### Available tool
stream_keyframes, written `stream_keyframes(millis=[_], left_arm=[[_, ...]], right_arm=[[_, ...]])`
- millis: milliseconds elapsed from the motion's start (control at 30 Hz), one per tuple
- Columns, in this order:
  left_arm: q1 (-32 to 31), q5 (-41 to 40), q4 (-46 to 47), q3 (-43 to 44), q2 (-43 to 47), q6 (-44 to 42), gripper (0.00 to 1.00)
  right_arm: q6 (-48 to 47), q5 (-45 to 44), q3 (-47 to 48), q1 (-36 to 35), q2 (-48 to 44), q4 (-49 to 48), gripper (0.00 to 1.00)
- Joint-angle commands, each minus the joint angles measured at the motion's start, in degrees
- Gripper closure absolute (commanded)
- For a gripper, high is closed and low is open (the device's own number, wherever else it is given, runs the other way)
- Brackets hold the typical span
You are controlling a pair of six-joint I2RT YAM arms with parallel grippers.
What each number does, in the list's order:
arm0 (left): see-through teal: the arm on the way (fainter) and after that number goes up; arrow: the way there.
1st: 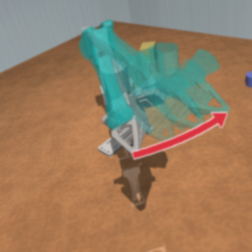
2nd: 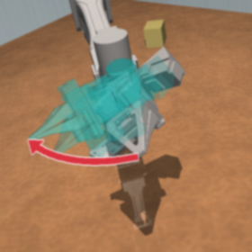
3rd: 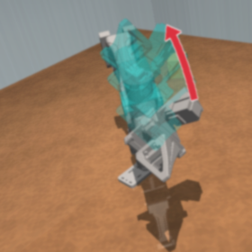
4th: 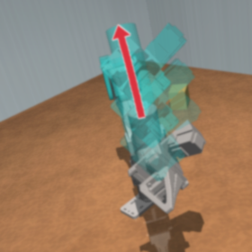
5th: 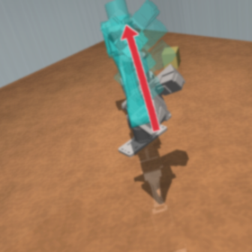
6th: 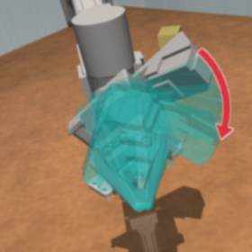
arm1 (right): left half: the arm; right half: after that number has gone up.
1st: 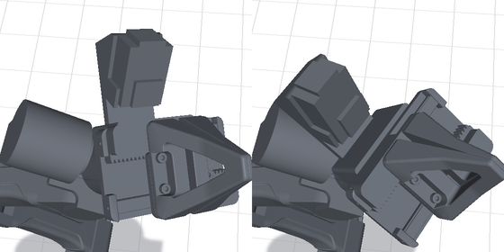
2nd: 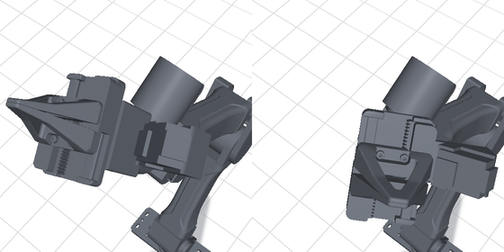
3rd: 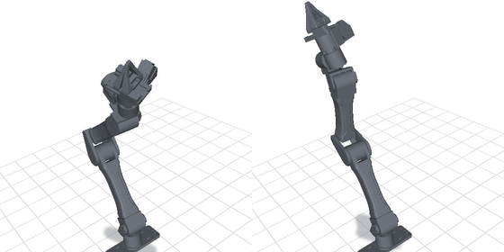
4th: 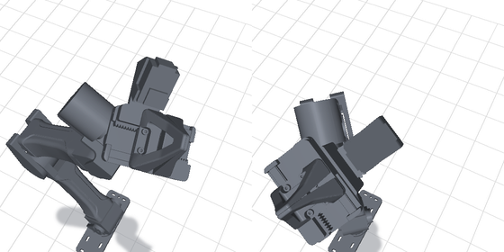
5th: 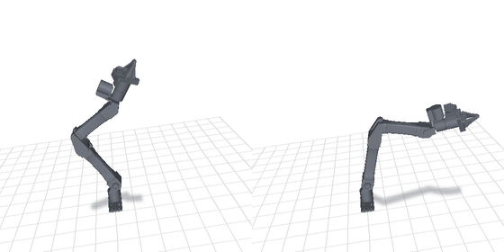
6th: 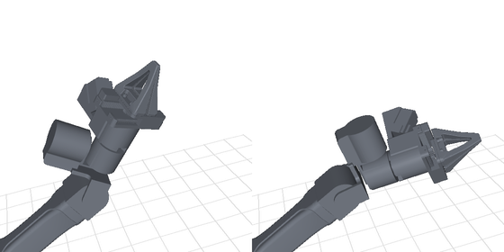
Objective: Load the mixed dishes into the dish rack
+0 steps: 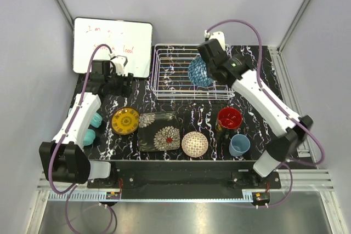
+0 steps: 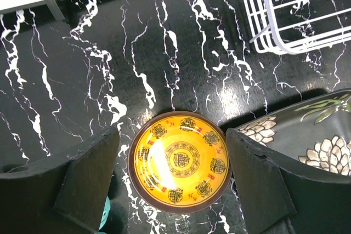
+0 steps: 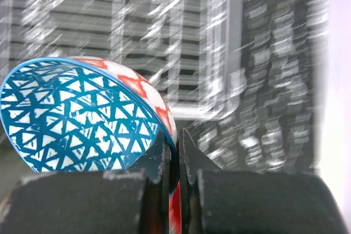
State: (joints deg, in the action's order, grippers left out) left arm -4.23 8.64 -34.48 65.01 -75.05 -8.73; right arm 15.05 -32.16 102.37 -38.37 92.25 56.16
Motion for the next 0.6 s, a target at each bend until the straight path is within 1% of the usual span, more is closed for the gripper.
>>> stream_keyframes(millis=[0, 33, 133, 233, 367, 567], left_arm=[[0.36, 0.76, 2.05, 3.19, 0.6, 0.21, 0.18], [0.36, 0.5, 1.96, 3.19, 0.6, 0.29, 0.18], [0.36, 0.32, 1.43, 3.1, 1.3, 0.21, 0.18], [0.45, -0.29, 0.99, 2.75, 2.18, -0.67, 0.18], [0.98, -0.65, 0.64, 2.14, 2.71, -1.64, 0.18], [1.15, -0.21, 0.55, 1.26, 2.62, -0.76, 0.18]], right_arm=[[-8.62, -26.67, 11.41, -0.3, 13.29, 2.28, 1.0], [-9.33, -28.64, 13.02, -0.3, 16.88, 2.37, 1.0], [-9.68, -34.18, 18.56, 0.4, 22.25, 2.46, 1.0], [-10.48, -37.79, 21.73, 1.63, 25.78, 2.02, 1.0], [-10.21, -39.29, 23.31, 4.61, 27.89, 1.76, 1.0], [-11.27, -41.31, 24.55, 10.68, 30.88, -0.35, 1.0]])
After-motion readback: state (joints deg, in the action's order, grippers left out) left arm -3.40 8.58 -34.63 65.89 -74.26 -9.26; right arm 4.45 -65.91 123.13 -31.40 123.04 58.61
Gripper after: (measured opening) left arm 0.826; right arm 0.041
